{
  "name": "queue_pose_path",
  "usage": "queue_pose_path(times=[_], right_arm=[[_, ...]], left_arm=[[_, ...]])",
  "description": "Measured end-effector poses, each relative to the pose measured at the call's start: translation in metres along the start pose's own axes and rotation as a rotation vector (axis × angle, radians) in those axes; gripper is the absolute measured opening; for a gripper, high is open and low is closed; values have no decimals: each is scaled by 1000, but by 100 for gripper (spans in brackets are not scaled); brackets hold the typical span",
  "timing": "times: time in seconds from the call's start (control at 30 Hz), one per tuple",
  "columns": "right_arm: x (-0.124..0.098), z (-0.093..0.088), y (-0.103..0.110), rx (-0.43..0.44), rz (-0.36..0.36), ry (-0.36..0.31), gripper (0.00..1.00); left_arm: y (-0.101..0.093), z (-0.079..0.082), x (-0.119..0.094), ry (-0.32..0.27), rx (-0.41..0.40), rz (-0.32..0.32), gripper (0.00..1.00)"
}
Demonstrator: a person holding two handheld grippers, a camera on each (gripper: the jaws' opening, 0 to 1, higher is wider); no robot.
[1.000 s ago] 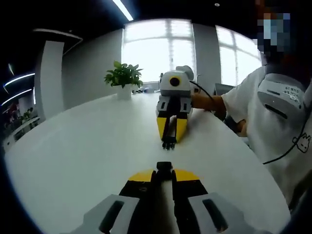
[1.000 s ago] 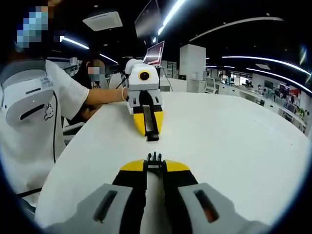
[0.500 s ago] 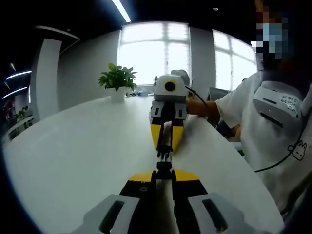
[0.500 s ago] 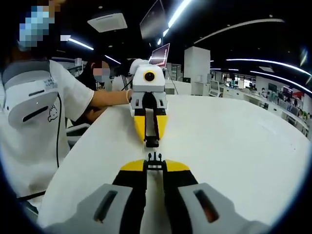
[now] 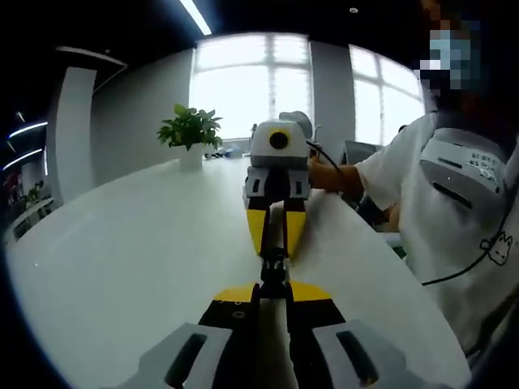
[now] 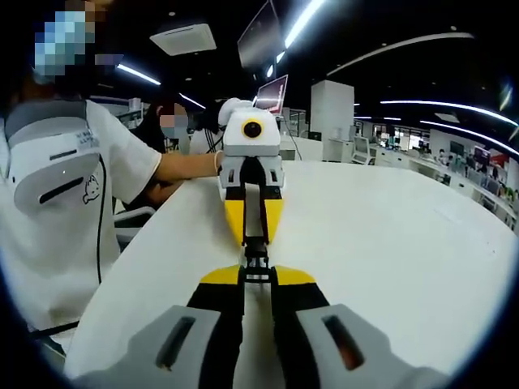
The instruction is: Snap the two parts of the plastic buckle together until the buckle closes and remains connected.
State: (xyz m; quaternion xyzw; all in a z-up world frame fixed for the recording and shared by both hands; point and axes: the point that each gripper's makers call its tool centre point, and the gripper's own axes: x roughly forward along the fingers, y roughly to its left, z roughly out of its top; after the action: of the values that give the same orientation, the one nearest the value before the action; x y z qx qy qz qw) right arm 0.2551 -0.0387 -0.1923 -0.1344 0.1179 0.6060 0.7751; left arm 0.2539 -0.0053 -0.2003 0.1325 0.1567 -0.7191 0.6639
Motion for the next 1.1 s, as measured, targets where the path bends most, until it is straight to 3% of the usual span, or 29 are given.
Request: queue_pose_path(times=[0.53,0.7,0.9,1.0,1.1], right_arm=[[3,0,6,-1,34,-2,12],[4,-1,6,-18,39,18,12],[3,-1,4,-15,26,6,12],[1,3,1,-21,4,-19,18],[1,0,1,-39,4,3,24]], left_arm=[[-6,1,6,6,0,-32,11],[-8,0,10,40,16,-31,11],[-6,0,9,20,-6,-27,11],[-4,1,5,8,-8,-15,11],[-3,7,1,-20,-15,-11,11]])
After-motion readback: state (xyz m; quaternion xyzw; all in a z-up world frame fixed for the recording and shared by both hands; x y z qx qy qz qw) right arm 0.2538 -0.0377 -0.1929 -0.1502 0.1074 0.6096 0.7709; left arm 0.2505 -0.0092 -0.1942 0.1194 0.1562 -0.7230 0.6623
